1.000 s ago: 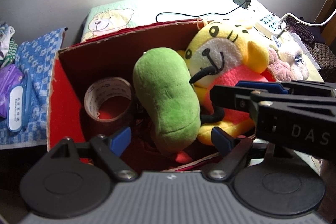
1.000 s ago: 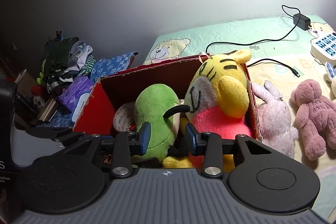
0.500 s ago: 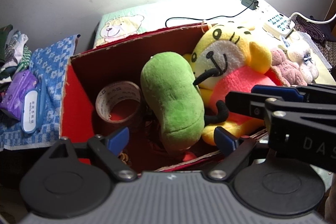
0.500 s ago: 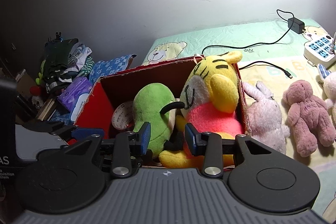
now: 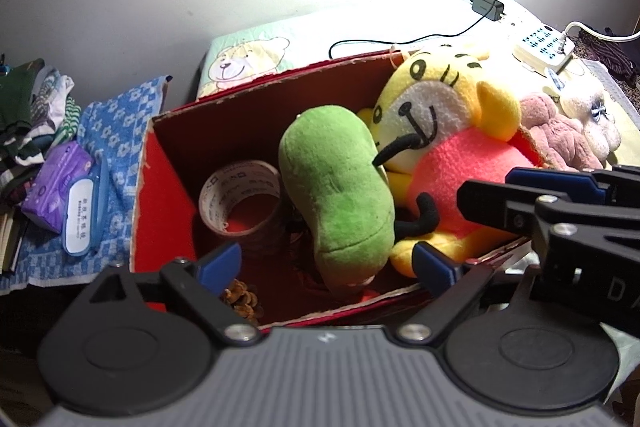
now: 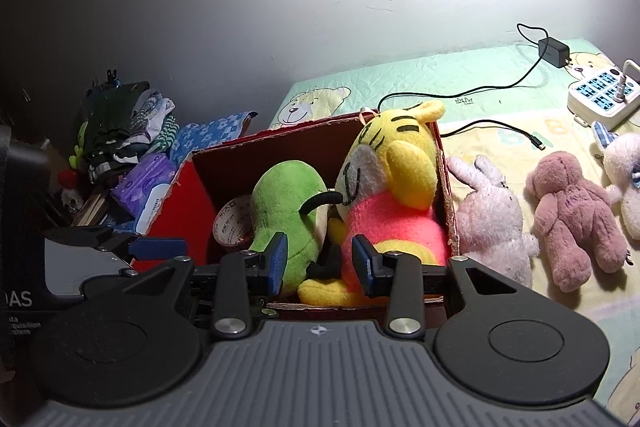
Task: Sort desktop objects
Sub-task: 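Move the right tool out of the box to the white bear with blue bow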
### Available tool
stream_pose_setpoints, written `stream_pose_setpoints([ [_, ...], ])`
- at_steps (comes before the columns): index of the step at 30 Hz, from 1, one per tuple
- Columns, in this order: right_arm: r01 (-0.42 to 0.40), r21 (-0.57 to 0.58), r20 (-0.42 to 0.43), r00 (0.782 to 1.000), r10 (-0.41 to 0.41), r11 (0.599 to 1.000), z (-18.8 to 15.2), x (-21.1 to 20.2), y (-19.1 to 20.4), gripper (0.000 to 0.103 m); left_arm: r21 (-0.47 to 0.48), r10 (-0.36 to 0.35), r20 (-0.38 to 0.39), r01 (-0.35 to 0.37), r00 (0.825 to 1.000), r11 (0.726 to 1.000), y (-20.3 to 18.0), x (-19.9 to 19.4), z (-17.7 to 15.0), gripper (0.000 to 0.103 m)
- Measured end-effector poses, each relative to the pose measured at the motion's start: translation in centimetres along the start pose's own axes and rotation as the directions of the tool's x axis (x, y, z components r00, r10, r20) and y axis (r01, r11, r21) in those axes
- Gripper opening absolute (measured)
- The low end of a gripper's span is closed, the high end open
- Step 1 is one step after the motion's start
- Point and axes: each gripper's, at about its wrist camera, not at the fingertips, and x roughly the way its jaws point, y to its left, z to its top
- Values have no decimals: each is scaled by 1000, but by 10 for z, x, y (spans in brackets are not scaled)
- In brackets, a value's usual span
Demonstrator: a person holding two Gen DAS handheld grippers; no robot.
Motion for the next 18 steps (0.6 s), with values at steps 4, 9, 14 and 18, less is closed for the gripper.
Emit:
stream_pose_setpoints([
  [4, -1, 6, 9, 1000, 1, 1000, 0, -2, -1, 40, -3, 19, 10, -19, 1000, 1000, 0, -5, 0, 98],
  [9, -2, 10, 14, 1000, 2, 1000, 0, -4, -1, 40, -5, 46, 19, -46, 999, 999, 1, -10, 0, 99],
  [14, 0, 7, 14, 1000, 0, 1000, -1, -5, -1, 40, -7, 53, 15, -53, 998, 999, 2, -11, -2, 99],
  [18, 6, 6, 19, 1000, -7, 1000, -3, -9, 0, 40, -3, 63, 17, -63, 998, 998, 1, -13, -3, 99],
])
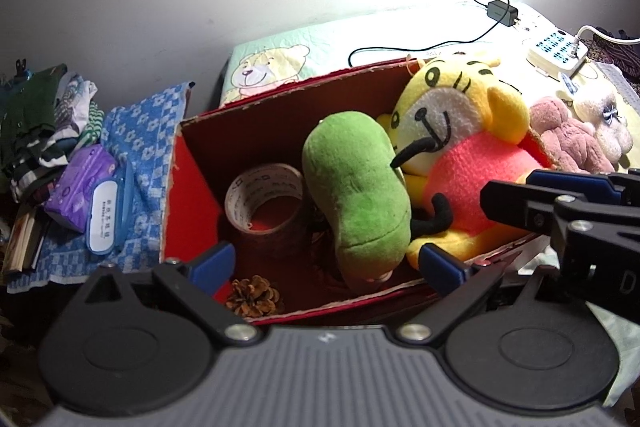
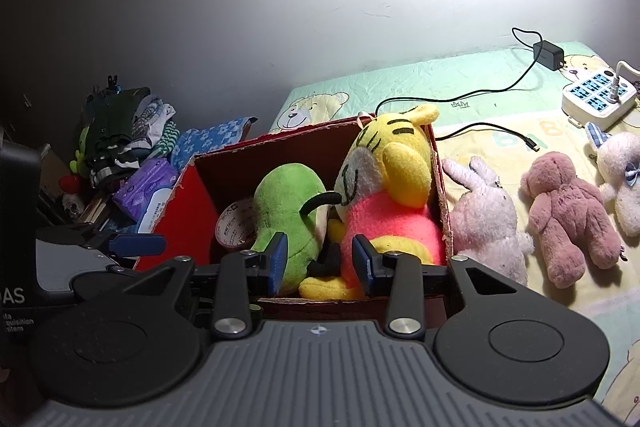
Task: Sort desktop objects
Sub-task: 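Move the right tool out of the box to the white bear with blue bow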
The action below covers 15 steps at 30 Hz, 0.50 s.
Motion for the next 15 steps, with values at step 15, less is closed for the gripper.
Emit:
stream_pose_setpoints([
  [15, -30, 11, 16, 999, 30, 999, 0, -17, -23, 40, 6, 55, 17, -55, 998, 998, -22, -15, 2, 99],
])
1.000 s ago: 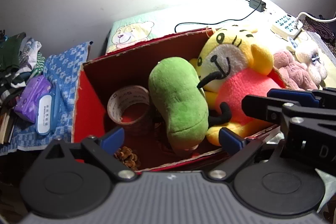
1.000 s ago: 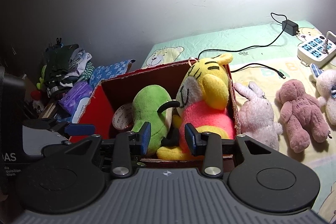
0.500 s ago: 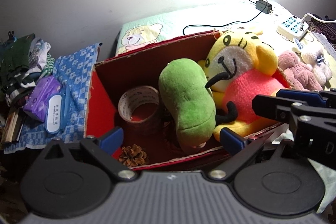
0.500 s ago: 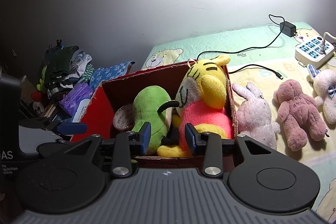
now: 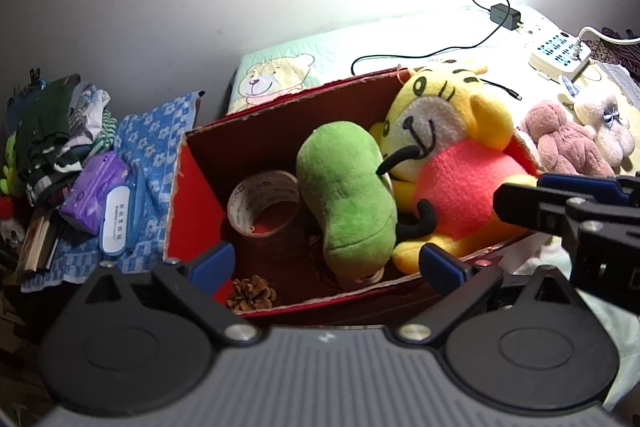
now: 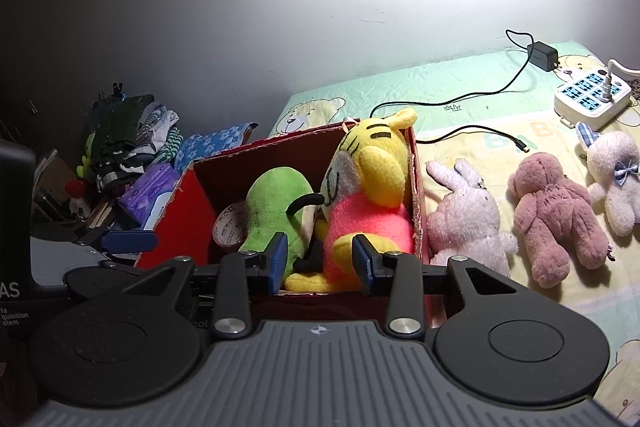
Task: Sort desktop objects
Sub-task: 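Move the right tool out of the box to the white bear with blue bow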
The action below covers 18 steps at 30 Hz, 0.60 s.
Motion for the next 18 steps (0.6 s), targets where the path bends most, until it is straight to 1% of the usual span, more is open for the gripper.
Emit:
stream_pose_setpoints([
  [3, -14, 21, 0, 1000, 14, 1000, 0, -4, -11, 40, -1, 24, 7, -24, 1000, 1000, -8, -4, 2, 99],
  [6, -20, 20, -2, 1000, 20, 1000, 1, -10, -20, 40, -7, 19, 5, -19, 1000, 1000, -18, -9, 5, 99],
  [11, -25, 30, 1, 1000, 25, 999, 4, -21, -40, 40, 7, 35, 20, -35, 999, 999, -40, -17, 11, 99],
  [18, -22, 49, 0, 1000, 22, 999, 5, -34, -70, 40, 28, 33, 20, -33, 999, 999, -77, -21, 18, 99],
])
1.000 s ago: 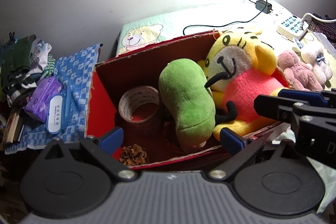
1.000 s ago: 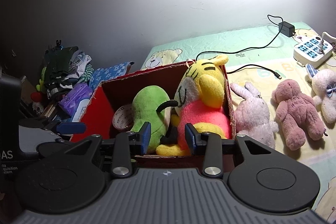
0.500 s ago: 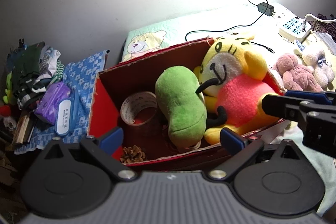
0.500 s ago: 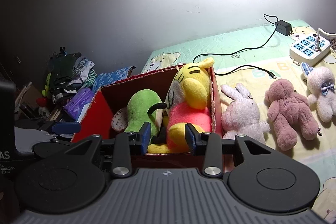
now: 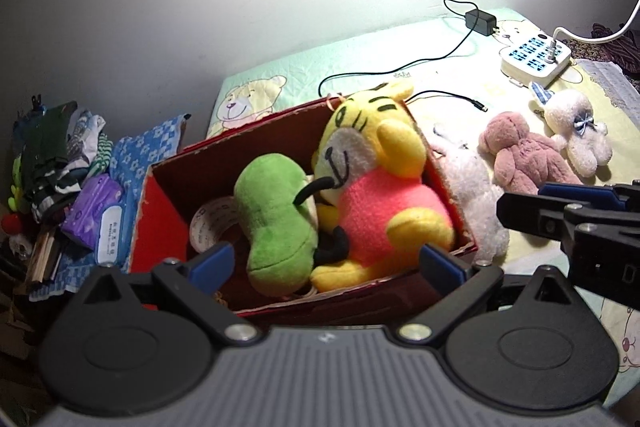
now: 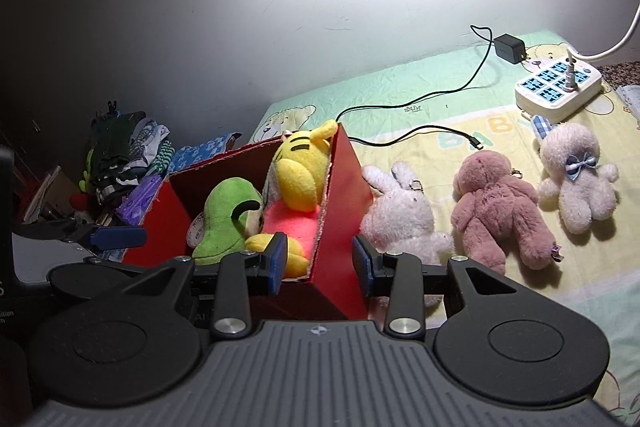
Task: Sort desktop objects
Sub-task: 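Move the right tool out of the box to the white bear with blue bow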
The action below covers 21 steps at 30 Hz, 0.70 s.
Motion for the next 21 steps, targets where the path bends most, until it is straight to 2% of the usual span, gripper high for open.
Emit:
stream_pose_setpoints([
  [21, 12, 53, -27, 1000, -10, 999, 11, -21, -87, 40, 50, -20, -41, 22, 999, 999, -94, 12, 25, 100],
])
